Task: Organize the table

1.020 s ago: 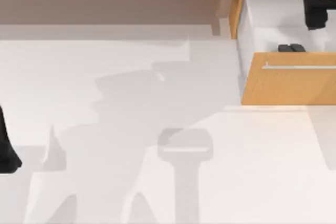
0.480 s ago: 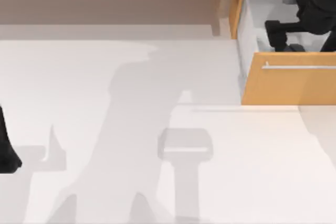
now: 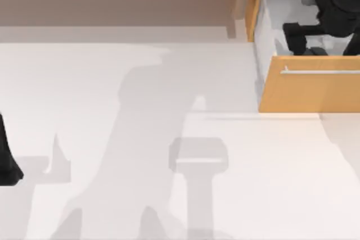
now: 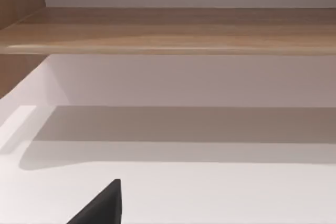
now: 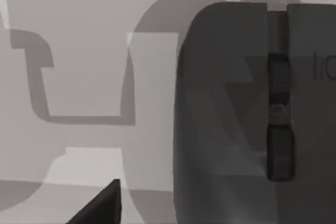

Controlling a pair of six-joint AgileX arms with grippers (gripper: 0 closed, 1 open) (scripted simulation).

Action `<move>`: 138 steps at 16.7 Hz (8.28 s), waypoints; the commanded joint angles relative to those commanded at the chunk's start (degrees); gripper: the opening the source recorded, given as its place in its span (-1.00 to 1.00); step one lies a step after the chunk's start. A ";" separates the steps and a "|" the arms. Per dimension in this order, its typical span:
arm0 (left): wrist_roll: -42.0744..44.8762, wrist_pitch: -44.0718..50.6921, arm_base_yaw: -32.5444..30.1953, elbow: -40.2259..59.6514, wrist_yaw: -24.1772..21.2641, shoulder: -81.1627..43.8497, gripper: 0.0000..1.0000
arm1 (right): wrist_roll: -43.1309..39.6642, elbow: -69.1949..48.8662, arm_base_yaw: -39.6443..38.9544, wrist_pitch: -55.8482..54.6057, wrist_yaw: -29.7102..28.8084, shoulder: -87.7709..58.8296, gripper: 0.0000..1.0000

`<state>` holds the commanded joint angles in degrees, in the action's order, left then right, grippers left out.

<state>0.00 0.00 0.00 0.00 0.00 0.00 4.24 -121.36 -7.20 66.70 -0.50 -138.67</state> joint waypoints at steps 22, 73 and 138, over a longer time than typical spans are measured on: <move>0.00 0.00 0.00 0.00 0.00 0.00 1.00 | 0.05 3.15 -0.31 -5.09 -0.06 -1.93 1.00; 0.00 0.00 0.00 0.00 0.00 0.00 1.00 | -22.13 28.97 24.61 -16.14 2.57 30.01 -1.00; 0.00 0.00 0.00 0.00 0.00 0.00 1.00 | -34.18 56.70 37.76 -23.98 3.31 31.97 0.96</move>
<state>0.00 0.00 0.00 0.00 0.00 0.00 -29.94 -64.66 30.56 42.73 2.81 -106.70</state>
